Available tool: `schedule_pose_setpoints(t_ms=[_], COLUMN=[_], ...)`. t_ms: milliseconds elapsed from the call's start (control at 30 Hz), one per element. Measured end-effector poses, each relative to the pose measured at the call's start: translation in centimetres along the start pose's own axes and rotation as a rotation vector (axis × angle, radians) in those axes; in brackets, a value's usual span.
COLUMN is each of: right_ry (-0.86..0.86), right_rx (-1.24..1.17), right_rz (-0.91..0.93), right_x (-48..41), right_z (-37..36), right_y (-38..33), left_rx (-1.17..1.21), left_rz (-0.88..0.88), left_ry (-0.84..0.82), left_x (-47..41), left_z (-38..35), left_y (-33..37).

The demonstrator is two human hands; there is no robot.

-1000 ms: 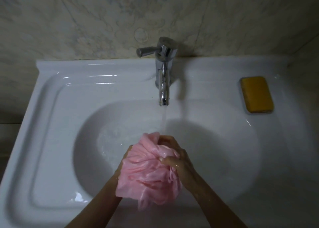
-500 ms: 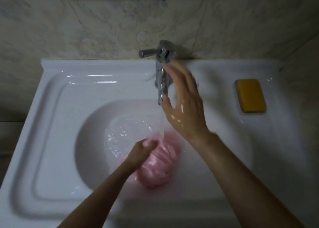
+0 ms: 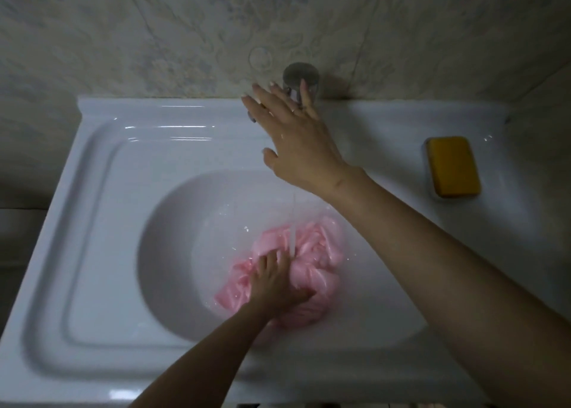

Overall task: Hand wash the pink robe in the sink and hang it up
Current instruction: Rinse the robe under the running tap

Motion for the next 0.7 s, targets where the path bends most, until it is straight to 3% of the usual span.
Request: schedule_pose_setpoints(t_ms=[67,133,200,267,300,333,367,433,533,633,700], right_ry=[0.057,0.352,0.731,0.87,0.806,0.628,0.367,-0.061,-0.305,-0.27,-0.184], right_rx=[-0.075,-0.261,-0.516,-0.733,-0.805,-0.827,-0.78,-0.637,-0.608,-0.646,-0.644], right_rz=[0.035,0.03,-0.203,-0.606,-0.8,-0.926,-0.934,-0.736,-0.605,-0.623,-0.679], right_x=[0.4,2.5,7.2,12.4,14.2,14.9,15.1,15.0,15.1,16.4,17.5], right_z=[0.3,1.7,1.6,-1.9,-4.9,-8.0,-11.3,-16.8,-20.5,-20.5,-20.4], right_y=[-0.3,-0.6,-0.1,0.5,0.7,0.8,0.7,0.0,-0.6,-0.9,-1.4], left_rx=[0.126,0.374,0.636,0.67,0.453,0.168,-0.071,-0.203,0.242,0.757,0.767], left_rz=[0.026,0.083,0.2,0.277,0.236,0.173,0.106,0.027,-0.113,-0.018,0.103], left_ry=[0.079,0.13,0.065,-0.036,-0.08,-0.087,-0.046,0.076,0.143,0.094,0.128], left_x=[-0.6,-1.2,-1.8,-2.1,-2.2,-2.2,-2.0,-1.8,-1.4,-0.7,-0.2], left_z=[0.7,1.5,1.8,2.1,2.4,2.6,3.1,3.3,2.3,1.2,0.1], left_y=[-0.6,-1.3,-2.3,-3.1,-3.1,-3.0,-2.7,-2.3,-2.8,-3.7,-3.6])
Point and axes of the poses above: each hand's wrist, its own x-axis away from the middle knuckle, its own z-axis out of the back of the hand, y = z × x, the point moved 6 cm from there along -x, towards the middle knuckle, and after that the axes turned 4 degrees about z, right-handed, at the moved point
